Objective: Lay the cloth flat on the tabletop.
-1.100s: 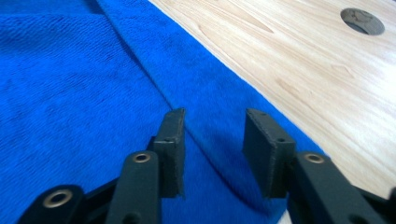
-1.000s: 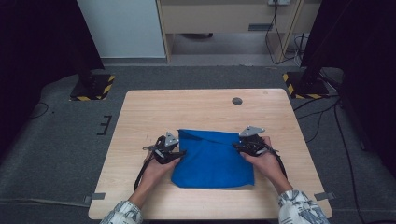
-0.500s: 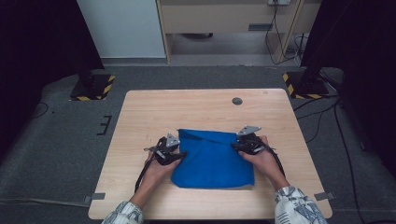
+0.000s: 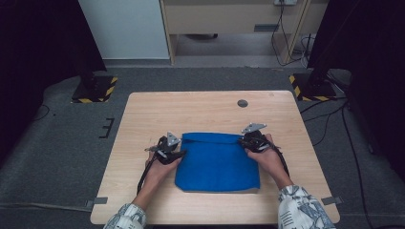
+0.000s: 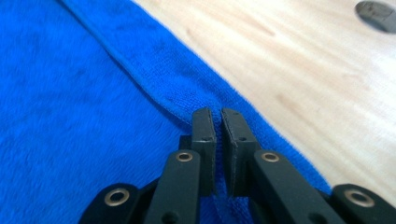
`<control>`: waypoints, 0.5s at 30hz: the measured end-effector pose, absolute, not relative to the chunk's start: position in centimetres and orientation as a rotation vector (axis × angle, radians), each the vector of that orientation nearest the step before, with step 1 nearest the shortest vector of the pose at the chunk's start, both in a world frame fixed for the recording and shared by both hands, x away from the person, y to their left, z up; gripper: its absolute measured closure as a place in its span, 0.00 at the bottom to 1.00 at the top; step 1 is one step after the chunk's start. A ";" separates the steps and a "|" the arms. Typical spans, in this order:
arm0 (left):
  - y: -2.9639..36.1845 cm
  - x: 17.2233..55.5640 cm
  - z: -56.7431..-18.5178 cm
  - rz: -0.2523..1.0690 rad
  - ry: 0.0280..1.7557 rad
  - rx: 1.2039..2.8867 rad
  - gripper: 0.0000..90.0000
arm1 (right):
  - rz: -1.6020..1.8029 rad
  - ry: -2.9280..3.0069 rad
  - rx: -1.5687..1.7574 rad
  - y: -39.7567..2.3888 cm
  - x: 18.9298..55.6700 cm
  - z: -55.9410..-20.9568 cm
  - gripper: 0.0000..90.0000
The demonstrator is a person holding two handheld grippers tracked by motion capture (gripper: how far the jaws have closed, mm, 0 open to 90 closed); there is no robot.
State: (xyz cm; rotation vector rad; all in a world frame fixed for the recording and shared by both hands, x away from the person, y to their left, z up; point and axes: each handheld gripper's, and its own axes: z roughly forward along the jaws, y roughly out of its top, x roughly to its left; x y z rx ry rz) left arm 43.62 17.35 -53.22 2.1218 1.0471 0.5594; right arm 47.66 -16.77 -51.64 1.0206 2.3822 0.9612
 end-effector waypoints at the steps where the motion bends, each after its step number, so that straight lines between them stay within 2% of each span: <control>1: 17.4 43.6 -53.2 0.559 1.047 2.122 0.54 | 0.971 2.374 1.028 -16.8 47.9 -51.5 0.94; 9: 17.6 43.4 -53.2 0.554 1.050 2.120 0.53 | 0.985 2.327 1.108 -17.2 51.0 -50.9 0.91; 10: 17.8 43.3 -53.0 0.559 1.057 2.115 0.53 | 0.989 2.295 1.150 -17.3 51.8 -50.9 0.84; 11: 17.8 43.3 -53.0 0.559 1.057 2.115 0.52 | 0.989 2.295 1.150 -17.3 51.8 -50.9 0.84; 12: 18.1 43.2 -52.7 0.561 1.066 2.093 0.52 | 0.987 2.256 1.191 -17.3 52.7 -50.9 0.70; 13: 18.1 43.2 -52.7 0.561 1.066 2.093 0.51 | 0.987 2.256 1.191 -17.3 52.7 -50.9 0.70; 15: 18.4 43.1 -52.5 0.564 1.079 2.066 0.51 | 0.942 2.213 1.233 -17.4 53.7 -51.0 0.59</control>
